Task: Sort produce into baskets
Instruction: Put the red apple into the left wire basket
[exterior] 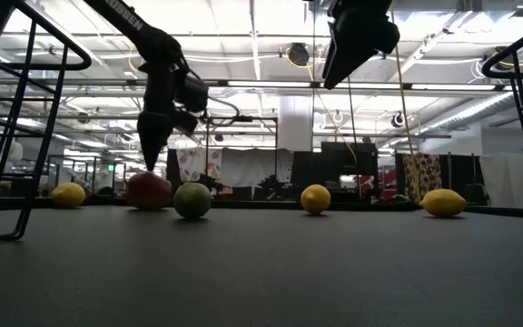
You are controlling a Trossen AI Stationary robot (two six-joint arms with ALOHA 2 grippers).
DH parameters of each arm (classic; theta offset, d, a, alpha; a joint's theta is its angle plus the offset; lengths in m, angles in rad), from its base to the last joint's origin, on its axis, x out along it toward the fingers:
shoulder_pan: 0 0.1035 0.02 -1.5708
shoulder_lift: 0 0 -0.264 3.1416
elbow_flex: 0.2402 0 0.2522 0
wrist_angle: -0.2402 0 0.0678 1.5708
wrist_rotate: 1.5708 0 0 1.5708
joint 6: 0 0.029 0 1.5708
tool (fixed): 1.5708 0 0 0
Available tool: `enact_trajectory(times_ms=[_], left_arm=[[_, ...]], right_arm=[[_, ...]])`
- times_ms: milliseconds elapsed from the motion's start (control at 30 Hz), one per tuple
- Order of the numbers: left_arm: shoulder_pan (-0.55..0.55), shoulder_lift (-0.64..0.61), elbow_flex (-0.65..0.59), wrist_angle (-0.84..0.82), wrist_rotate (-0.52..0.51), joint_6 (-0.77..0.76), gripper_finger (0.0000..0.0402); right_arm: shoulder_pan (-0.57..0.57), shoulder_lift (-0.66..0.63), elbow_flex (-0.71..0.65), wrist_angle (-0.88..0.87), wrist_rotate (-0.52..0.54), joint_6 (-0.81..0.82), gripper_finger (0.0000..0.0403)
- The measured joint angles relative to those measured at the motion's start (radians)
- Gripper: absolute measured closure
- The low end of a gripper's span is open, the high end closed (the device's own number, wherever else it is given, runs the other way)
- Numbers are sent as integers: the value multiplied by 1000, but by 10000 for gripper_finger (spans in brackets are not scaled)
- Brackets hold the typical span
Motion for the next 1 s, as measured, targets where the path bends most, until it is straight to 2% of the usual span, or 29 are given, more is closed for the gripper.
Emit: enact_trajectory(times_ms=[200,667,867,933,1000], left_arm=[[11,34,2,-30,23,-2,98],[-19,21,42,-95,75,47,98],[-51,20,50,-203,251,14,98],[-71,15,52,-206,224,-5,99],[-85,4,52,-198,138,-20,106]], right_arm=[[0,0,0,0,-2,0,197],[0,0,0,0,-2,1,197],[1,0,0,-1,-2,1,197],[1,0,0,-1,-2,1,197],[1,0,0,-1,-2,0,197]])
